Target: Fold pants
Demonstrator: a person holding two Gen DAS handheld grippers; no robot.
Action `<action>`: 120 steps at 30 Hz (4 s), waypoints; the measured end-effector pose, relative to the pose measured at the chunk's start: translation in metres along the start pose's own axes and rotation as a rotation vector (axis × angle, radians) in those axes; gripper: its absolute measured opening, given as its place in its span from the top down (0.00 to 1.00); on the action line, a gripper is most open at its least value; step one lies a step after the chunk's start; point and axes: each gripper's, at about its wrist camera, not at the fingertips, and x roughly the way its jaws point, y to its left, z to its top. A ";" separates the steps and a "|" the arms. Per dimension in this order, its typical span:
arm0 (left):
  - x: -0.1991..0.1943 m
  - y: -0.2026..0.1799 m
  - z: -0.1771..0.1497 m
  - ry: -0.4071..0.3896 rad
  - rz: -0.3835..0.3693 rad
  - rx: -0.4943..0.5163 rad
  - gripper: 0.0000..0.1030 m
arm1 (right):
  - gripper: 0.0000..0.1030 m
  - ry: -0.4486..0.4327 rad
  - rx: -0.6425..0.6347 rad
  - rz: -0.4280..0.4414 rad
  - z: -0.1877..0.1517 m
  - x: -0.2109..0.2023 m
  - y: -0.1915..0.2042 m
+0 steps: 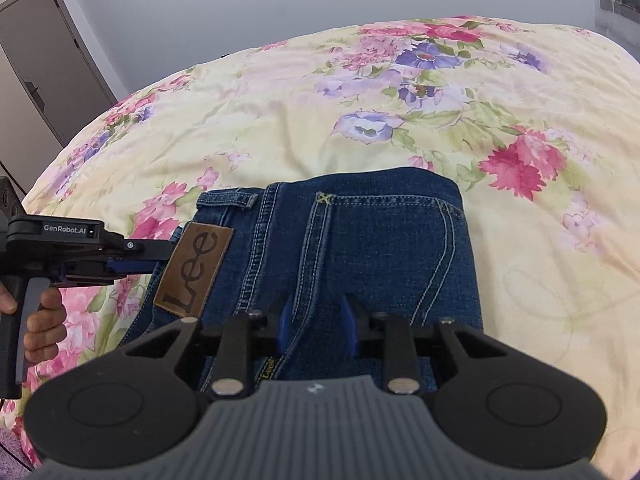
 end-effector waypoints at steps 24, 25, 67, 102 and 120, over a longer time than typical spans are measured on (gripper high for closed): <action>-0.016 -0.037 -0.002 -0.028 0.091 0.296 0.96 | 1.00 0.040 -0.006 0.105 -0.004 0.020 0.038; -0.011 -0.027 -0.003 -0.018 0.098 0.256 0.96 | 1.00 0.053 -0.032 0.083 -0.007 0.027 0.045; -0.022 -0.029 -0.010 -0.124 0.147 0.268 0.92 | 0.89 -0.098 0.049 -0.055 0.002 -0.042 -0.043; -0.075 -0.061 -0.100 -0.124 0.225 0.399 0.86 | 0.91 -0.094 -0.054 -0.139 -0.053 -0.058 -0.013; -0.044 -0.032 -0.138 -0.129 0.314 0.360 0.96 | 0.91 -0.131 0.036 -0.158 -0.114 -0.037 -0.020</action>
